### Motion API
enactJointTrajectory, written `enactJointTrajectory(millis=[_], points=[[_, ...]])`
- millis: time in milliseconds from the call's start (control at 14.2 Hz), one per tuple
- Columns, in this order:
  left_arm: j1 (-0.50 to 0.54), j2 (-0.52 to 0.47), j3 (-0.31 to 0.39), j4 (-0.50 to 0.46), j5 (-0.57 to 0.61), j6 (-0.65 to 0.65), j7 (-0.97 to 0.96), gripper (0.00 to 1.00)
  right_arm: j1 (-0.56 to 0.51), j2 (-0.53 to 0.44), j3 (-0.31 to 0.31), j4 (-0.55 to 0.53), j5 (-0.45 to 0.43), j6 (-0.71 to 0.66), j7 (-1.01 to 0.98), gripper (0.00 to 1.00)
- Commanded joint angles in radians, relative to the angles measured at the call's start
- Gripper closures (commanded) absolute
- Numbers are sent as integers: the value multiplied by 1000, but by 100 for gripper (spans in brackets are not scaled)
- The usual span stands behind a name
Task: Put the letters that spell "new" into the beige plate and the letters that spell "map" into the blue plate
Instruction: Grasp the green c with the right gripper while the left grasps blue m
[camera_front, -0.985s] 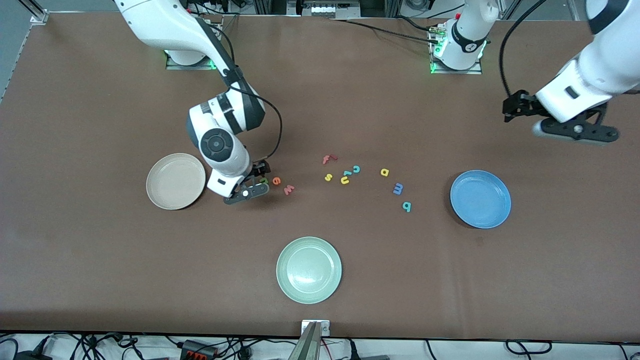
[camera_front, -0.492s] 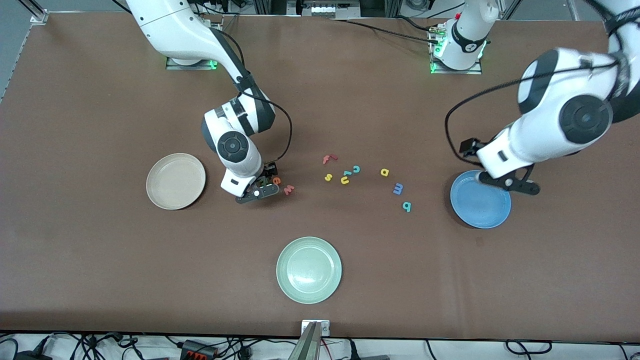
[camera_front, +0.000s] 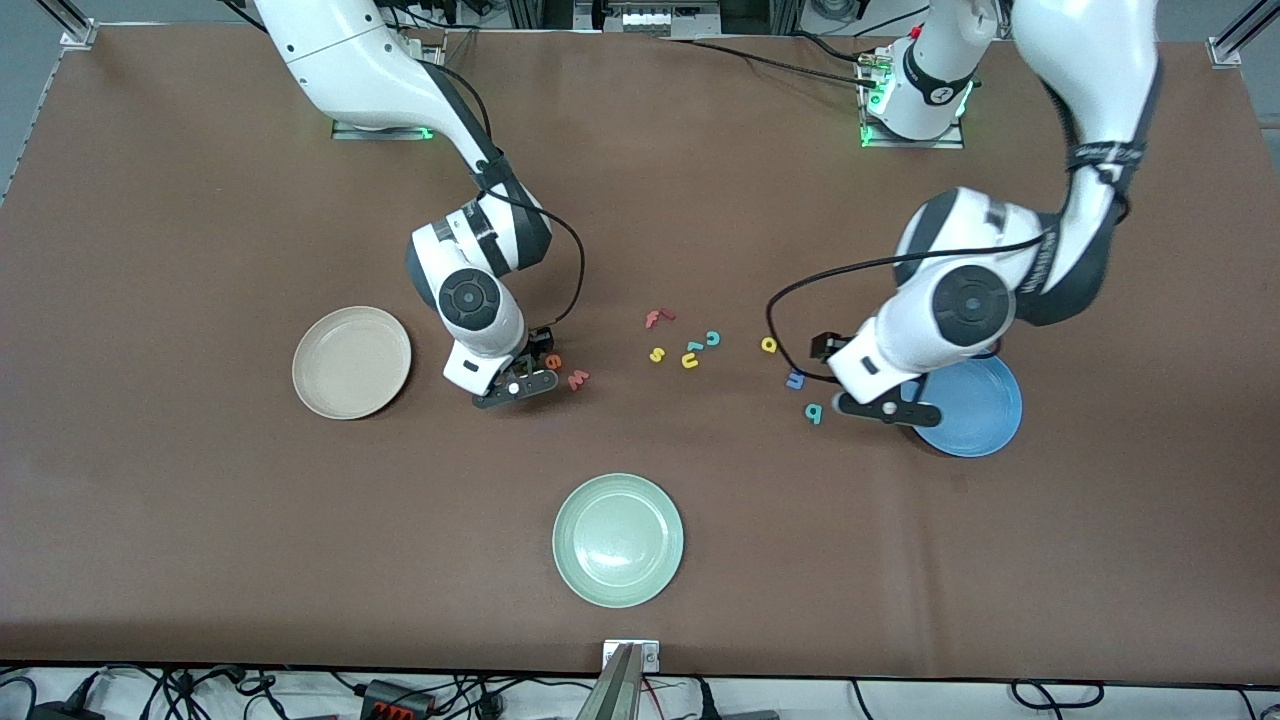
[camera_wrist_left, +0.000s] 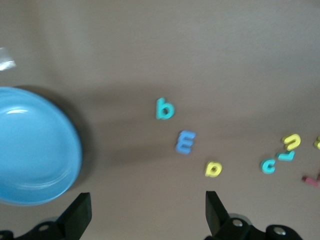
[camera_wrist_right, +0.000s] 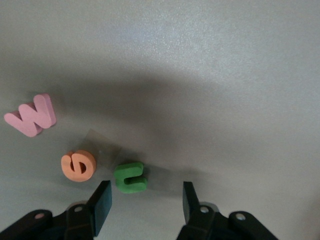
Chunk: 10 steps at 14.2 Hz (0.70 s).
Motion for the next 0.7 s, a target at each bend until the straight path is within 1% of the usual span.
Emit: enactJointTrajectory(millis=[0,141,281,352,422,492,563,633], points=[[-1,-10,1,-145,2,203,-13,0,10,17,-7,11,21,19,6,34],[-14,8,3,-211,2,332,-12,0,11,28,-7,12,21,37,6,34],[-18,49,1,-220,2,379,-10,0,11,32,-7,14,21,48,6,34],[-27,69,3,-220,2,399,-10,4,11,31,-7,14,21,48,6,34],[-36,89,3,-219,3,414,-10,11,11,31,-7,14,21,47,7,34],[-44,103,3,-219,13,424,-10,22,11,31,-7,14,21,47,7,37],[-47,109,4,-219,34,436,-10,31,11,31,-7,14,21,48,6,42],[-47,123,3,-214,58,445,-12,37,11,31,-7,14,19,47,4,50]])
